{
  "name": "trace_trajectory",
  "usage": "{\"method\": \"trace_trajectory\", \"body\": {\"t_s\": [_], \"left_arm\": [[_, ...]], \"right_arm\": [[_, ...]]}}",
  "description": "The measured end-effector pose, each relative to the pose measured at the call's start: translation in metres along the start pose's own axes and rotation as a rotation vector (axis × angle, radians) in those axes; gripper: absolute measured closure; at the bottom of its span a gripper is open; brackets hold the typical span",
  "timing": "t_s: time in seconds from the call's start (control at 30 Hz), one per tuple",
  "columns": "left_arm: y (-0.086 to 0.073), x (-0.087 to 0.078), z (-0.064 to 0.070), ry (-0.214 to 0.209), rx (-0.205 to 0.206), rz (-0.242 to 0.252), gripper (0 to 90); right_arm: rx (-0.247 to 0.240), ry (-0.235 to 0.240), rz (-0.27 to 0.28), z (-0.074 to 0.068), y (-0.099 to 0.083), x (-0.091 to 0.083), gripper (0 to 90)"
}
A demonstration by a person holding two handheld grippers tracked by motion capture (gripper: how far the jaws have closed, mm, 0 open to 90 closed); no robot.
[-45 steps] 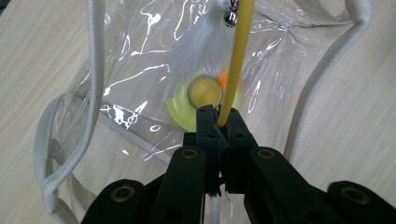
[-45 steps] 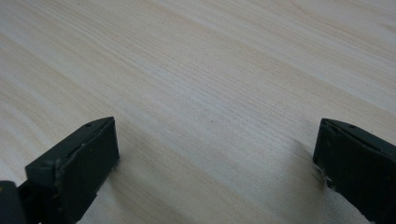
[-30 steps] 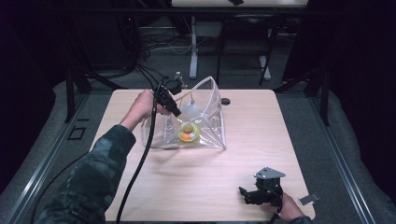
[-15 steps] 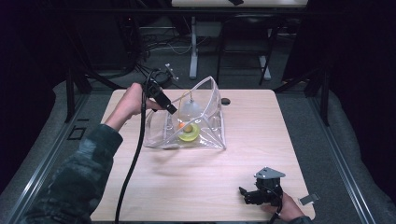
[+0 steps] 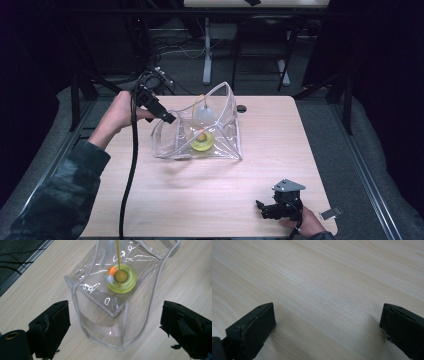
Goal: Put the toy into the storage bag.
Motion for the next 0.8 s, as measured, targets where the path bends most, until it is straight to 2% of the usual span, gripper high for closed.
{"method": "trace_trajectory", "body": {"t_s": [0.13,0.4,0.63,0.8], "left_arm": [[-0.016,-0.001,-0.001,0.021,-0.02,-0.005,0.0],[-0.059,0.008,-0.004,0.025,-0.056,0.021,0.0],[-0.1,0.033,-0.004,0.023,-0.086,0.006,0.0],[-0.129,0.057,-0.003,0.016,-0.128,-0.004,0.0]], "right_arm": [[0.0,0.0,0.0,0.0,0.0,0.0,0.0],[-0.001,0.001,-0.001,0.0,0.0,0.0,0.0],[0.0,0.0,0.0,0.0,0.0,0.0,0.0],[0.001,0.002,0.004,0.0,0.0,0.0,0.0]]}}
Point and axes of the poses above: each handheld gripper's, and its own axes: x roughly forward along the jaws, y roughly out of its top, z roughly to its right, the point moved 2 cm from there along x, roughly forward along the jaws, and after that the axes turned 11 degrees about -z, right-handed, at the moved point
